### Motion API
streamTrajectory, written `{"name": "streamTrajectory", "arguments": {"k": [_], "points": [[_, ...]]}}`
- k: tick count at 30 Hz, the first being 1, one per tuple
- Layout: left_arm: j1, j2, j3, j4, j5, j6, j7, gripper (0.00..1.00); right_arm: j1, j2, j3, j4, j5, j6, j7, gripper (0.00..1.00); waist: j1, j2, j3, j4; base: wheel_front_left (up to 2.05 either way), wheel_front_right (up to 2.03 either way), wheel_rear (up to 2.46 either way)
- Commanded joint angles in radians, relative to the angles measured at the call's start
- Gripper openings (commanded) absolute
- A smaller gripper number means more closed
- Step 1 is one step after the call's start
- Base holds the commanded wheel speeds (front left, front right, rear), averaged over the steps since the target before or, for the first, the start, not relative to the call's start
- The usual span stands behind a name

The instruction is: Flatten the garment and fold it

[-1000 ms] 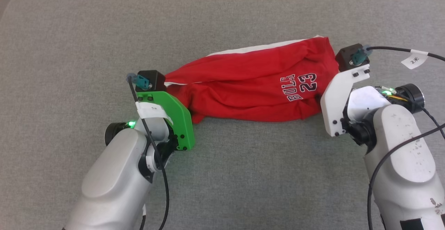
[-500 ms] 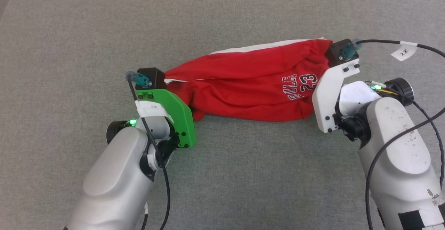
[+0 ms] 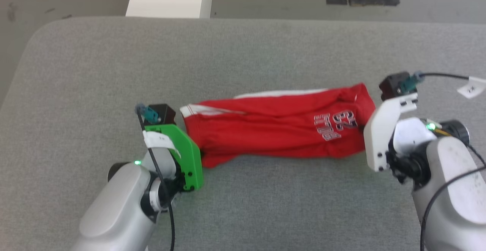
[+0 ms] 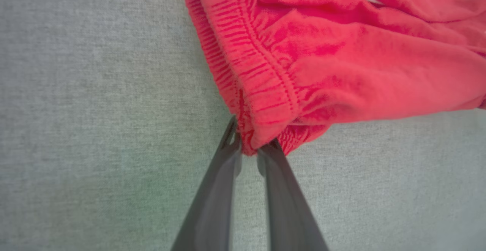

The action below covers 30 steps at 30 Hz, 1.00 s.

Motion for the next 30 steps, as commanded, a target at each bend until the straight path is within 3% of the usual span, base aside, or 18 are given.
{"name": "streamTrajectory", "arguments": {"k": [1,11,18,21,22,23,24,30], "points": [[0.028,0.017,-0.004,-0.013,-0.006,0.007,0.013,0.0,0.039,-0.005,-0.008,-0.02,0.015,-0.001,0.011,0.0,-0.0001,0.0,-0.046,-0.009,0.0,0.0,0.0],[0.159,0.06,-0.025,-0.075,-0.029,0.05,0.08,0.0,0.271,0.008,-0.055,-0.145,0.046,-0.001,0.077,0.0,-0.0001,0.0,-0.084,-0.015,0.0,0.0,0.0],[0.207,0.054,-0.036,-0.053,-0.056,0.059,0.106,0.0,0.36,0.042,-0.081,-0.158,0.032,-0.001,0.085,0.0,-0.0001,0.0,-0.083,-0.016,0.0,0.0,0.0],[0.211,0.052,-0.034,-0.049,-0.063,0.058,0.106,1.0,0.366,0.051,-0.093,-0.158,0.024,-0.001,0.073,0.0,-0.0001,0.0,-0.087,-0.016,0.0,0.0,0.0],[0.211,0.053,-0.032,-0.051,-0.065,0.058,0.105,1.0,0.366,0.054,-0.096,-0.16,0.022,-0.001,0.066,0.0,-0.0001,0.0,-0.089,-0.017,0.0,0.0,0.0],[0.212,0.055,-0.028,-0.054,-0.07,0.059,0.107,1.0,0.365,0.057,-0.099,-0.161,0.024,-0.001,0.061,0.41,-0.0001,0.0,-0.095,-0.017,0.0,0.0,0.0],[0.213,0.056,-0.024,-0.06,-0.073,0.06,0.107,1.0,0.365,0.058,-0.101,-0.165,0.025,-0.001,0.055,1.0,-0.0001,0.0,-0.098,-0.017,0.0,0.0,0.0],[0.232,0.086,0.009,-0.142,-0.099,0.073,0.119,1.0,0.379,0.067,-0.135,-0.213,0.056,-0.001,0.04,1.0,-0.0001,0.0,-0.135,-0.013,0.0,0.0,0.0]]}}
